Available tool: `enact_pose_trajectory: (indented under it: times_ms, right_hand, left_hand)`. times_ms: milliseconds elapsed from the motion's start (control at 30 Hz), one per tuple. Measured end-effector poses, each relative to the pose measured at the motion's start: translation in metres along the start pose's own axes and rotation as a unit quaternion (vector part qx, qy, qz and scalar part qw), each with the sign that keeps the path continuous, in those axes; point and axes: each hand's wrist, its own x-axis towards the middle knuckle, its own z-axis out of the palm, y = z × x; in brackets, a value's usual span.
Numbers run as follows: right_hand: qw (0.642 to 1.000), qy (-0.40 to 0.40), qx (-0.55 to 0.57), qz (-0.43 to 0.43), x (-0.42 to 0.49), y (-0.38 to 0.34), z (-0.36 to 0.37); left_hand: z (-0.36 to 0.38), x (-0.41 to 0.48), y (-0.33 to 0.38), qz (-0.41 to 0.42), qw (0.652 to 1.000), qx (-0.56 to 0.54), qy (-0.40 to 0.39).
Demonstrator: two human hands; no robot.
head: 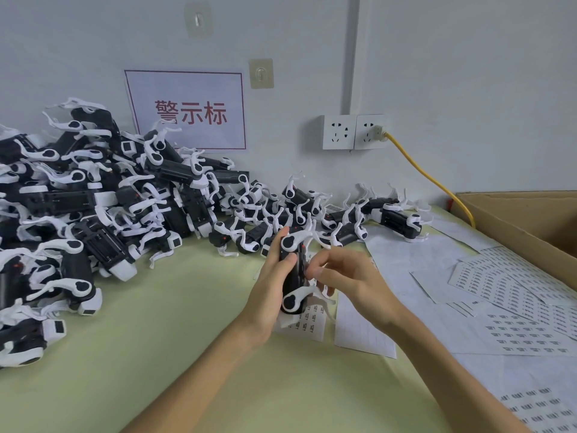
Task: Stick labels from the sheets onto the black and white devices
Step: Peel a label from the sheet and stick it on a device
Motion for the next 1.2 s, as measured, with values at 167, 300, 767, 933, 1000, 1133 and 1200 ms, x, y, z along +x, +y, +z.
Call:
enact_pose_trajectory:
  times_ms: [167,300,767,933,1000,1133,1200]
  right_hand:
    - [1.000,0.015,0.004,0.003,0.000,-0.001,-0.001]
    - [1.000,0.007,-0.003,0.006,-0.001,-0.002,0.000]
    - [0.969,0.235,0.060,0.048,0.002,-0.006,-0.014]
    - [0.970,0.233,0.051,0.051,0.004,-0.004,-0.013]
    - [0.971,0.226,0.058,0.046,0.005,-0.003,-0.014]
    - [0.976,0.204,0.055,0.044,0.006,0.001,-0.014]
    - [0.977,0.201,0.050,0.043,0.006,0.002,-0.015]
  left_hand:
    - [0.002,-0.001,-0.001,0.000,0.999,0.019,-0.042]
    - [0.002,-0.002,0.003,-0.003,1.000,-0.007,-0.023]
    - [0.003,-0.004,0.004,0.003,0.998,0.060,0.017]
    - [0.001,-0.006,0.004,0.022,0.996,0.087,-0.016]
    - [0.003,-0.006,0.006,0.028,0.998,0.060,-0.021]
    - [0.005,-0.006,0.011,0.043,0.998,0.052,-0.006]
    - [0.006,-0.008,0.012,0.039,0.998,0.053,-0.019]
